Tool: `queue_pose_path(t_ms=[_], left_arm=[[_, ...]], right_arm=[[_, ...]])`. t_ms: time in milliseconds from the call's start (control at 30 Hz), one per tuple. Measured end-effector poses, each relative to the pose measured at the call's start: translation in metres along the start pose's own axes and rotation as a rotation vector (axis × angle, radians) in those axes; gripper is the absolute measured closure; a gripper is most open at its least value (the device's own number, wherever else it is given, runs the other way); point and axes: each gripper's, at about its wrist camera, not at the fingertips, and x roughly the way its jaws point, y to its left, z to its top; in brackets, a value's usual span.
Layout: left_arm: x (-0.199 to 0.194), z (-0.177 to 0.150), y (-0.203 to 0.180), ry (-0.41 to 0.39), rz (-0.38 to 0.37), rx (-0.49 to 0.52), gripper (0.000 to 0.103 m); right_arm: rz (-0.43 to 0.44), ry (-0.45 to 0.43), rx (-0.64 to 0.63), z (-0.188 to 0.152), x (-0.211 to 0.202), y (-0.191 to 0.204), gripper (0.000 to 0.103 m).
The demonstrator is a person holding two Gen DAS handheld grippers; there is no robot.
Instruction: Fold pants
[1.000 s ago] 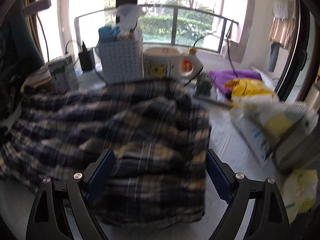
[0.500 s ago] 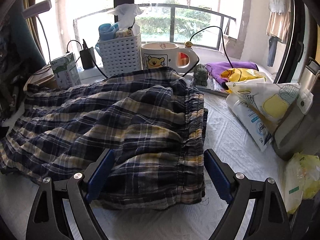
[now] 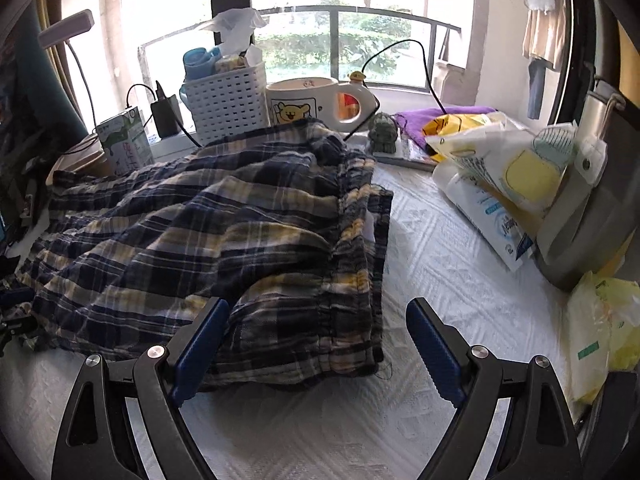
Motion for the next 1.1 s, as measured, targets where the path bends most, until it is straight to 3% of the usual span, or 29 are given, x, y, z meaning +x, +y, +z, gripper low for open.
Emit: queue_pose_path(t_ms=[233, 567, 900, 1100], left_arm=[[-0.024, 0.0, -0.004, -0.034, 0.025, 0.016, 0.044], [-0.053, -0.008, -0.049, -0.094, -0.089, 0.147, 0.044], [-0.007, -0.022, -0.068, 0.001, 0.016, 0.251, 0.044], [-0.004, -0.019, -0.061, -0.008, -0.038, 0.216, 0.051]], right_arm=[[0.003, 0.005, 0.015, -0.002, 0.001, -0.002, 0.012], [-0.001, -0.003, 0.025, -0.005, -0.003, -0.002, 0.012], [-0.007, -0.023, 0.135, -0.025, -0.027, -0.025, 0.012], [0.061, -0.032, 0.257, -0.036, -0.036, -0.036, 0.014]])
